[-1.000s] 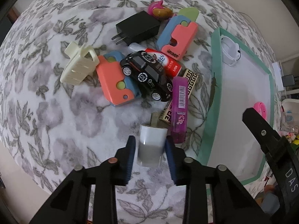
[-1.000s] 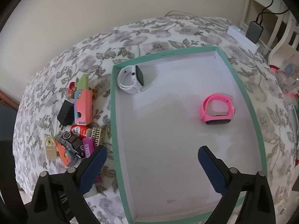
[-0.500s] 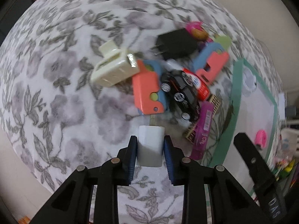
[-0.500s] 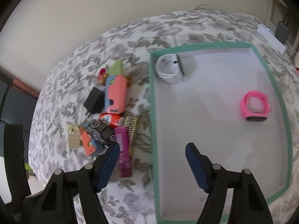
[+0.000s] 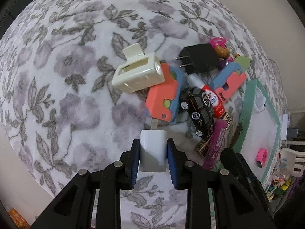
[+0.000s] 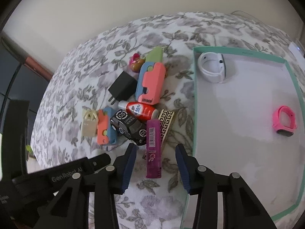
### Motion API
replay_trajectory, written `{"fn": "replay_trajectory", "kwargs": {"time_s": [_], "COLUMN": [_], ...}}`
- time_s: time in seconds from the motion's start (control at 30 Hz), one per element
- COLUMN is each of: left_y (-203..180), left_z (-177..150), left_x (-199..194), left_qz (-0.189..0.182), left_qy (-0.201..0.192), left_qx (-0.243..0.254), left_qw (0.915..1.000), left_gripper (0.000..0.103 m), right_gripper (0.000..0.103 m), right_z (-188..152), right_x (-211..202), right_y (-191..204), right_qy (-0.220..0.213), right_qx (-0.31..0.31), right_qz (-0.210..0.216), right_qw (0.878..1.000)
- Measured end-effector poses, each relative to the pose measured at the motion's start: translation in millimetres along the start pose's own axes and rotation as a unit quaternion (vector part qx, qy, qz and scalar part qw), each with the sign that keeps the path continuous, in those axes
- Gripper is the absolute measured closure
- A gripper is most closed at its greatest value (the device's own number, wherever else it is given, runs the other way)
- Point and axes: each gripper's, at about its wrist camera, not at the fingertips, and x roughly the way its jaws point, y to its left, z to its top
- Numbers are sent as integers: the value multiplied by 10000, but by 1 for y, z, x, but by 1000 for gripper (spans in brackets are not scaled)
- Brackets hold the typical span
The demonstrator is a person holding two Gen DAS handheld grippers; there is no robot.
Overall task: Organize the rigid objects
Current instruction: 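Grasp the white charger plug with left tool while right tool grasps the purple tube, then carry both items into the tray and open both tools to release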
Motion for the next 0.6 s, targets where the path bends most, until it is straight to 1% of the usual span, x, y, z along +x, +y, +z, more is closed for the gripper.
{"fn": "replay_trajectory", "kwargs": {"time_s": [0.17, 0.23, 0.3, 0.33, 0.5, 0.6], "left_y": [5, 5, 6, 3, 4, 5], "left_z": [2, 2, 2, 3, 2, 2], "left_x": [-9, -8, -2, 9, 23, 25], "left_qz": [-10, 16, 36, 43, 63, 98], "left_qy": [38, 66, 83, 86, 201, 202], "left_qx": [-4, -5, -5, -7, -39, -31], "left_qw": [10000, 10000, 10000, 10000, 9998, 9997], "left_gripper": [74, 74, 74, 74, 75, 75], "right_gripper": [71, 73, 80, 81, 83, 83], "right_z": [-3, -4, -4, -5, -5, -6], "right_x": [13, 17, 22, 25, 29, 31], "right_y": [8, 8, 8, 8, 9, 10], "right_qy": [147, 200, 244, 266, 284, 272], "right_qx": [-177, -188, -197, -198, -216, -219], "right_qz": [-106, -142, -174, -189, -222, -221], "right_qw": [9997, 9995, 9994, 9993, 9991, 9991]}}
